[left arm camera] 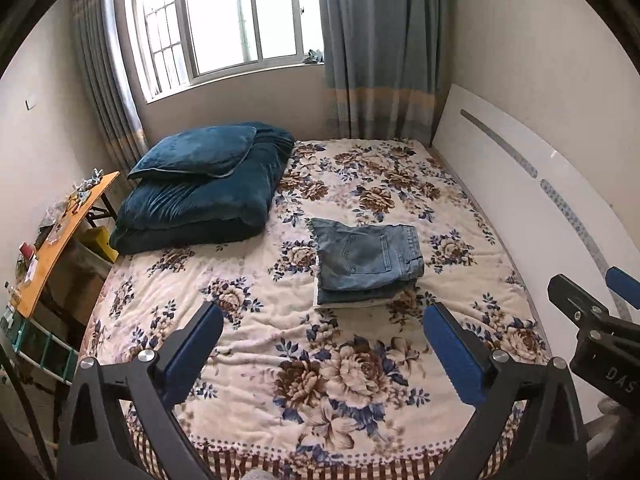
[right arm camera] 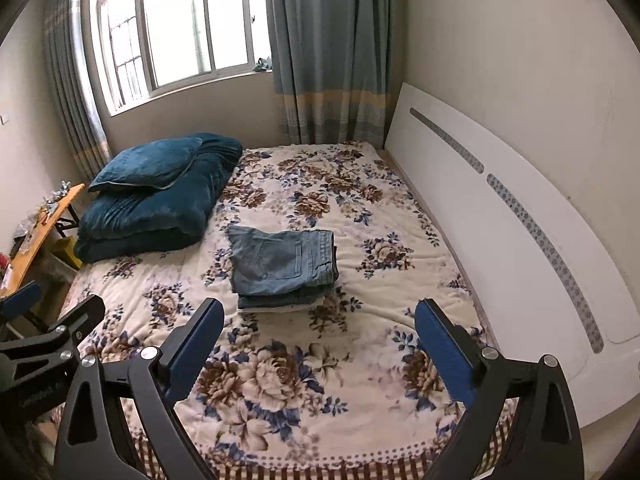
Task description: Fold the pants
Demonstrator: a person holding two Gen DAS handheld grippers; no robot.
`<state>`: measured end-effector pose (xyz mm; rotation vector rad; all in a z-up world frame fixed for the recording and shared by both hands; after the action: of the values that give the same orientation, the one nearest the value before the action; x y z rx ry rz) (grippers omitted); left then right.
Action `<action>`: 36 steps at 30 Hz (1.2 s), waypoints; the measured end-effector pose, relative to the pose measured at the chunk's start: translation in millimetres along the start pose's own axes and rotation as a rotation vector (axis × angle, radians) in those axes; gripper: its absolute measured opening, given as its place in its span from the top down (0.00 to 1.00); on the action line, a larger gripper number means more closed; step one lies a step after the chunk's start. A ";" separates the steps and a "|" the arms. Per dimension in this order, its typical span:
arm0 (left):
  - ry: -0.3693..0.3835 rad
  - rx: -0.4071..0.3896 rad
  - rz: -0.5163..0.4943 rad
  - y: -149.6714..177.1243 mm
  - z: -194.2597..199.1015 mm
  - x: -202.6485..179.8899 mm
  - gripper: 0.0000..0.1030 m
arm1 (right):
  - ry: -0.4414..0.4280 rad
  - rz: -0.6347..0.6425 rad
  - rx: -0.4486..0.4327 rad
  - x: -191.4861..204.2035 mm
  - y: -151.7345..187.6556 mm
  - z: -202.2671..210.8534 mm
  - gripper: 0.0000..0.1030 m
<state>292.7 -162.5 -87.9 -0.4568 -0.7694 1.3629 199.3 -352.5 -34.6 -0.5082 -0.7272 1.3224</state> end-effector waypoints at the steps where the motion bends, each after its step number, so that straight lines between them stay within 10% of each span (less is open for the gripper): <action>1: -0.007 0.005 0.001 -1.9 -9.5 -4.1 0.01 | 0.004 -0.001 -0.001 -1.8 -2.1 -6.4 0.05; 19: -0.043 0.113 0.003 -22.7 -101.4 -33.1 0.01 | 0.066 -0.020 0.128 -37.6 -24.7 -131.1 0.05; 36: -0.060 0.079 -0.009 -22.8 -106.0 -32.4 0.01 | 0.031 -0.022 0.130 -34.7 -13.7 -146.2 0.02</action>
<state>384.0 -183.5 -151.4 -0.3510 -0.7628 1.3988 312.1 -379.1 -131.3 -0.4140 -0.6155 1.3285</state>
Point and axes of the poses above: each gripper's, at about its wrist camera, not at the fingertips, and z roughly against the way its jaws point, x to its left, y to its underside, the point moved 3 cm from there along -z, roughly the way its jaws point, and after that the axes turned 14 degrees about -y, right-handed, at the moved point
